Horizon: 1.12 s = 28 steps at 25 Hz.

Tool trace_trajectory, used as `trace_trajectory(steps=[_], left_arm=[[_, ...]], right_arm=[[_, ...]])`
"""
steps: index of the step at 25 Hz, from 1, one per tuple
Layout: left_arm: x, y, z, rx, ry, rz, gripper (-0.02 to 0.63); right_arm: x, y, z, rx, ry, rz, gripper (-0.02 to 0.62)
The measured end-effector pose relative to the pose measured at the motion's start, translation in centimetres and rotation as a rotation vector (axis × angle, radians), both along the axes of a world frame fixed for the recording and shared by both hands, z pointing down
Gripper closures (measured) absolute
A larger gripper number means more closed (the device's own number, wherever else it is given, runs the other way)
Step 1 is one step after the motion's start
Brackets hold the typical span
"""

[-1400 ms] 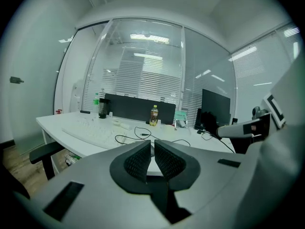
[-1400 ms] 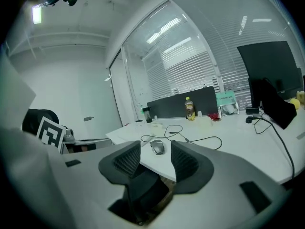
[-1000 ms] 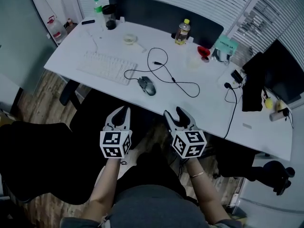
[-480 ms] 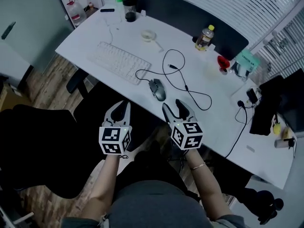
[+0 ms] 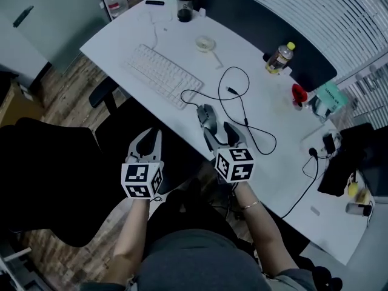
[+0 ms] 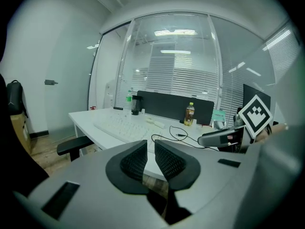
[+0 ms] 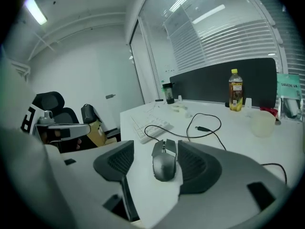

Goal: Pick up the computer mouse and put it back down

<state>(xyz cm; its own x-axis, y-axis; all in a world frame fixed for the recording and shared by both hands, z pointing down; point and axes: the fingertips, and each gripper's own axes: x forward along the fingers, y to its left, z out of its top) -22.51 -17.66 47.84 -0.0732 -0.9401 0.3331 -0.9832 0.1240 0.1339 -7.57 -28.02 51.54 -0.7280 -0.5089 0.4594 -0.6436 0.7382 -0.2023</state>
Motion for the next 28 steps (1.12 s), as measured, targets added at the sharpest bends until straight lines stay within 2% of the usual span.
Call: trace_trajectory(steps=[12,28], left_arm=[[-2.0,2.1,1.7,-0.042,0.024,-0.115,0.568],[-3.4,5.4,3.5,-0.081,0.058,-0.222,0.568]], right_arm=[[-2.1,-2.2,4.0,-0.040,0.118,-0.046,0.270],[-4.3,-4.6,7.2,-0.052,0.240,-0.036,0.242]])
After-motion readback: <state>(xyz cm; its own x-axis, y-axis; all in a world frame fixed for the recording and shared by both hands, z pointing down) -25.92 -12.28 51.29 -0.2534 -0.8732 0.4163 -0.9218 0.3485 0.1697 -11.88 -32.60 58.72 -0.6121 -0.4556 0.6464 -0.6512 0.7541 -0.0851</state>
